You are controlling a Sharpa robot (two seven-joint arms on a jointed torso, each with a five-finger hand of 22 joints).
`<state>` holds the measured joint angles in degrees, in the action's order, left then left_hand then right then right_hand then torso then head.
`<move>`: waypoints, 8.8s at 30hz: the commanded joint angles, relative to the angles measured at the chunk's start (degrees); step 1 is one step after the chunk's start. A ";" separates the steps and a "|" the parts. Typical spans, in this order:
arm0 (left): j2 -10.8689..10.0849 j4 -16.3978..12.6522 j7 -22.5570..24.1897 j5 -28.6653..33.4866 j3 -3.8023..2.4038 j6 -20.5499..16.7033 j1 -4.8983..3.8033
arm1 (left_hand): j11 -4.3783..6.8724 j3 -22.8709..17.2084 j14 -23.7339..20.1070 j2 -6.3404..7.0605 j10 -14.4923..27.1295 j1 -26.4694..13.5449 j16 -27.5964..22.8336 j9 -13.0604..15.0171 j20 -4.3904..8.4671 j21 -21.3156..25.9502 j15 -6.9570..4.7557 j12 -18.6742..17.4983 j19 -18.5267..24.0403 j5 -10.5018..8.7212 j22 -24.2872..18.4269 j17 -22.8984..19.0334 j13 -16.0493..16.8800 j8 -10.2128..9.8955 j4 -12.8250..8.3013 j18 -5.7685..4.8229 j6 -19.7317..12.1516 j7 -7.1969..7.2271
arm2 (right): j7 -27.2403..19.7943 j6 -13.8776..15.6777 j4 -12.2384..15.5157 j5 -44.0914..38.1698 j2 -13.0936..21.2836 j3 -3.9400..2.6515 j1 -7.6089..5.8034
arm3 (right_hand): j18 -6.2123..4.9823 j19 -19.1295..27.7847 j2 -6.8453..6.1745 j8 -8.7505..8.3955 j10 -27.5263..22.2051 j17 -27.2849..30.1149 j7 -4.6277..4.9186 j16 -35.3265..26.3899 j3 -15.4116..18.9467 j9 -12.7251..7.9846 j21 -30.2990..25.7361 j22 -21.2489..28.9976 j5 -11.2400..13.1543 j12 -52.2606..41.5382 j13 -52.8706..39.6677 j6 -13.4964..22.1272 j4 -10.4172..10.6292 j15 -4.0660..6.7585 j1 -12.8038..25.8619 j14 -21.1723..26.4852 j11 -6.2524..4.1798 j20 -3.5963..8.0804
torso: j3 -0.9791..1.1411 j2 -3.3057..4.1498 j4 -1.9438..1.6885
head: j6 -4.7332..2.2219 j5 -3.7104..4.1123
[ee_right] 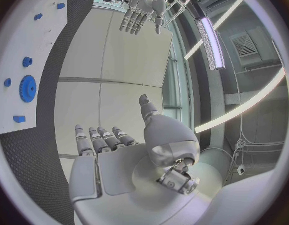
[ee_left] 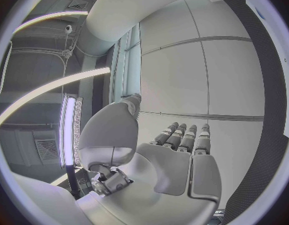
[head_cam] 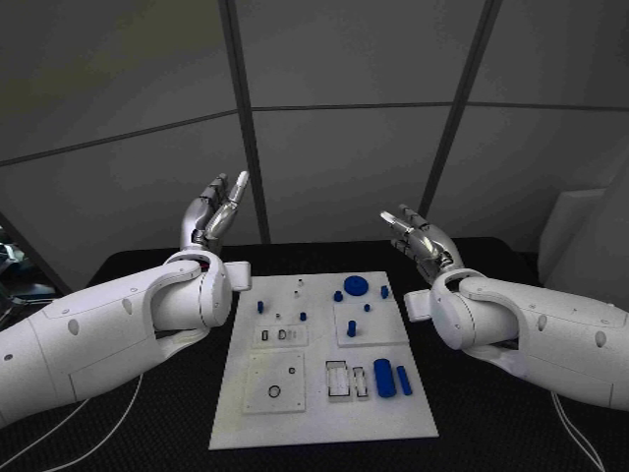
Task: Assemble the parts on the task board
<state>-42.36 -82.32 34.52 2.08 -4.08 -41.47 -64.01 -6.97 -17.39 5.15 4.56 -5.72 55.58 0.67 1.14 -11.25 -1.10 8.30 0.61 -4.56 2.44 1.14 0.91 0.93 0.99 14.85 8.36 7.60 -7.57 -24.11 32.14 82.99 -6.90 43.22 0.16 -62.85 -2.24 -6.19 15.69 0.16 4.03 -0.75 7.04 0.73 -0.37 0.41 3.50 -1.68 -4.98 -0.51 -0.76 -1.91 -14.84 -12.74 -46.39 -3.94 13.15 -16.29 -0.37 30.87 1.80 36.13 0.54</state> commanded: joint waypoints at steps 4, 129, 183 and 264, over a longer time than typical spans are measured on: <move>0.08 0.01 2.93 0.37 -0.04 1.65 -0.09 | -1.65 -1.24 2.08 -0.66 -1.16 3.50 0.73 0.30 -1.89 -0.63 2.08 0.58 -0.54 0.42 0.24 0.41 0.25 0.48 -0.79 -1.50 1.72 -3.08 | 3.59 -9.80 -1.27 -6.67 -0.34 0.03 -0.63 | -4.60 -21.41 -3.33 5.67 25.13 -2.89 9.43 7.40 -5.58 3.12 12.69 -4.99 -0.27 -6.97 -3.01 -18.54 -1.76 -1.01 -21.61 -25.54 1.88 -0.42 | -0.01 -0.01 0.06 | 0.00 -0.01; -10.44 -14.69 -6.19 -12.88 -0.32 17.04 -0.11 | -2.25 -1.16 61.68 -1.80 -54.47 16.49 15.74 2.60 0.20 -30.26 -2.97 6.33 -47.91 0.76 14.52 15.81 3.02 5.43 -14.38 1.84 46.10 -5.48 | 28.49 -30.93 -11.65 -98.62 -12.41 1.82 -10.71 | -6.28 -60.54 -14.67 5.57 61.76 -19.20 1.05 22.67 -25.88 4.08 60.59 -37.88 -1.01 -4.19 -3.14 -58.12 -0.14 12.94 -22.72 -80.87 -8.40 10.79 | -0.10 11.22 -1.84 | -0.05 -0.13; -10.05 -12.73 -7.24 -10.27 -0.33 16.29 -0.41 | -2.28 -1.01 61.70 -2.01 -54.39 16.27 15.60 2.63 0.12 -30.26 -2.93 6.27 -47.83 0.76 14.50 15.96 3.05 5.33 -14.21 1.88 46.09 -5.51 | 31.69 -15.38 -16.28 -94.20 -18.86 1.82 -10.70 | -5.46 -62.14 -13.99 5.51 63.50 -21.13 1.68 25.21 -29.41 4.05 65.21 -44.08 -0.41 -4.01 -3.17 -59.71 -0.14 13.03 -24.15 -80.66 -8.23 10.65 | -0.14 11.40 -1.91 | -0.50 -1.56; -9.28 -12.76 -6.70 -10.27 -0.58 16.38 -1.32 | -2.24 -0.96 61.76 -2.06 -54.48 16.34 15.54 2.66 0.10 -30.28 -2.96 6.31 -47.81 0.76 14.49 16.07 3.09 5.33 -14.28 1.93 46.19 -5.46 | 30.77 -20.34 -25.23 -93.98 -26.70 1.84 -10.65 | -6.39 -57.40 -17.19 3.42 50.58 -21.80 3.01 25.52 -28.59 3.37 63.39 -39.65 1.41 -3.27 -2.84 -48.20 1.47 11.38 -23.51 -78.31 -6.11 8.99 | -0.17 11.40 -1.78 | 0.62 -2.46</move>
<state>-51.62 -94.99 27.36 -8.23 -4.58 -25.39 -65.22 -9.14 -18.41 67.18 2.56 -60.33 72.38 16.43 3.80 -11.17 -31.65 5.21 7.22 -52.60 3.01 15.72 16.92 3.94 6.69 0.40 11.14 53.64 -12.69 6.78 11.76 57.59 -100.45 16.40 2.02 -73.36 -8.01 -63.98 -1.05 3.60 54.89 -22.61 10.09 26.57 -29.23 3.69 67.16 -41.45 -3.95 -3.77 -3.59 -50.37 -13.38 -1.23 -69.82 -82.70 7.00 -7.16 -0.56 42.29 -0.02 36.72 -1.88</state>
